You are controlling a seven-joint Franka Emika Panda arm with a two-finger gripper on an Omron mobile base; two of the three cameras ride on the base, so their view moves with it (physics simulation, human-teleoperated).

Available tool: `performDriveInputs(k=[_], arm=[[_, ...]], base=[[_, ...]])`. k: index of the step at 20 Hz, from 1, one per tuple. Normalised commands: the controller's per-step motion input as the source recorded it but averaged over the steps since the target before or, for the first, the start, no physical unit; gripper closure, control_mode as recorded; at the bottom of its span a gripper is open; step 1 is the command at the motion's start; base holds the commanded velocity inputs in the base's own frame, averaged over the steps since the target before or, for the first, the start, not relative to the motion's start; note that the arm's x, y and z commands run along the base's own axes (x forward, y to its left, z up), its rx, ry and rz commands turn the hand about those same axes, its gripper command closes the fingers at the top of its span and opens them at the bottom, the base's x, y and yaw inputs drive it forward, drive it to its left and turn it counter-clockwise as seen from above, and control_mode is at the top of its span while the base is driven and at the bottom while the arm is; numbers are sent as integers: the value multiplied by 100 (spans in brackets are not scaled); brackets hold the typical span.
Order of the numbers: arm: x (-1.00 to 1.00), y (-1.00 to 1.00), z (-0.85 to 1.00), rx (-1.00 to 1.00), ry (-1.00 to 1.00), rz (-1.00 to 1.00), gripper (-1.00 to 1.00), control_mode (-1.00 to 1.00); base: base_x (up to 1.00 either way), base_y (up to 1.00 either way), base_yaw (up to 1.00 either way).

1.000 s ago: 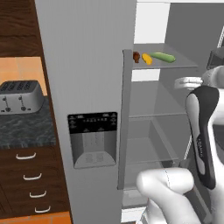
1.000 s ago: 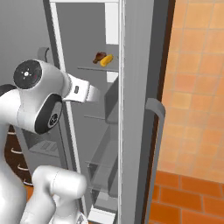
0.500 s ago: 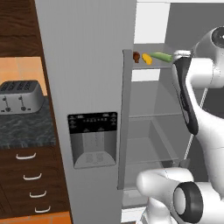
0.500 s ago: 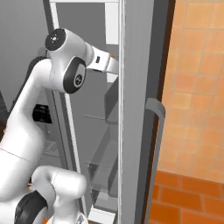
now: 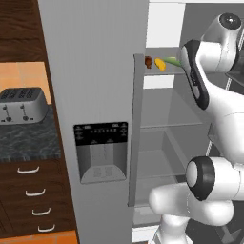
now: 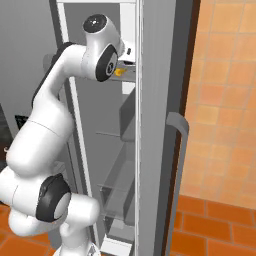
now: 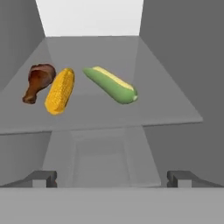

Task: Place one corn and one chicken drumstick in each tupperware on the nearby counter, to pack two identical lunches.

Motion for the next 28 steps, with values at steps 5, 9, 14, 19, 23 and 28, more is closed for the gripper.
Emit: performDriveInputs(k=[5, 9, 14, 19, 23, 28], arm=[[75, -37, -39, -6, -5, 0, -100, -100], [85, -10, -24, -1, 5, 0, -100, -100], [62, 0, -1, 0, 7, 0, -100, -100], [25, -1, -4, -1, 3, 0, -100, -100], [42, -17, -24, -4, 0, 0, -100, -100], [36, -25, -11, 0, 0, 2, -100, -100]], base=[[0, 0, 0], [0, 0, 0], [0, 0, 0], [0, 0, 0], [0, 0, 0], [0, 0, 0]])
